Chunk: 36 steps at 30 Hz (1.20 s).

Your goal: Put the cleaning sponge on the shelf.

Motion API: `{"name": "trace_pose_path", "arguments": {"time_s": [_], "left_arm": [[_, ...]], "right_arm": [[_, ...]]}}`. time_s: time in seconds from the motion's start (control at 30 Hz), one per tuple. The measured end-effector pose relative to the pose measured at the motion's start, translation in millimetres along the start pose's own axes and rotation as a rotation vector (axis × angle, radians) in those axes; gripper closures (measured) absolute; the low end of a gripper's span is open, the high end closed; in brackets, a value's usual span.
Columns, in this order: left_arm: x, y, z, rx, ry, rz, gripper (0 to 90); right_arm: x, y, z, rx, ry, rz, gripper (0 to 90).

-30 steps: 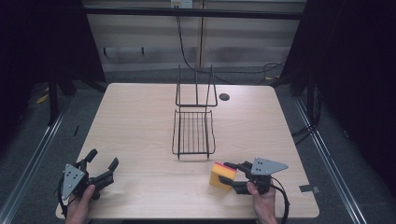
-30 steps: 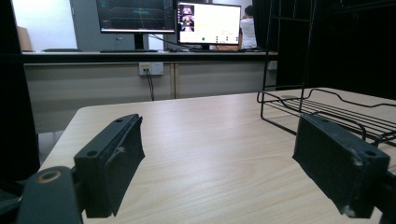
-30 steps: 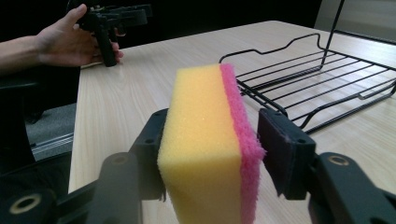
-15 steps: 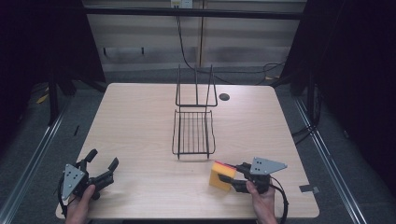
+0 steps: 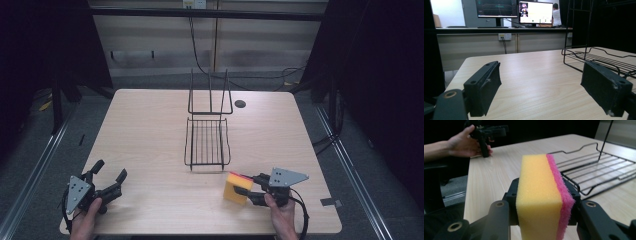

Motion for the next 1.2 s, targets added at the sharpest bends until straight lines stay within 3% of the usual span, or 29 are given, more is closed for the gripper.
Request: {"name": "trace_pose_path", "arguments": {"time_s": [0.5,0.87,1.2], "left_arm": [[0.0,0.0,0.0,0.0,0.0,0.0,15.6],[0.0,0.0,0.0,0.001,0.0,0.0,15.6],[0.0,0.0,0.0,0.0,0.0,0.0,15.6]], "right_arm": [[4.7,-8.4,-3.0,0.006,-0.008,0.012,59.6],[7.8,-20.5,-5.9,-0.034,-0.038,0.009,59.5],[12.1,-32.0,-13.1,-0.038,-0.054,0.007,59.6]]}}
Point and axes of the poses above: each handheld gripper's, and its own axes: x roughly forward along the jaws, y roughly out of its underside, z roughly to its left, the point moved 8 cm from there along x, roughly forward along the jaws
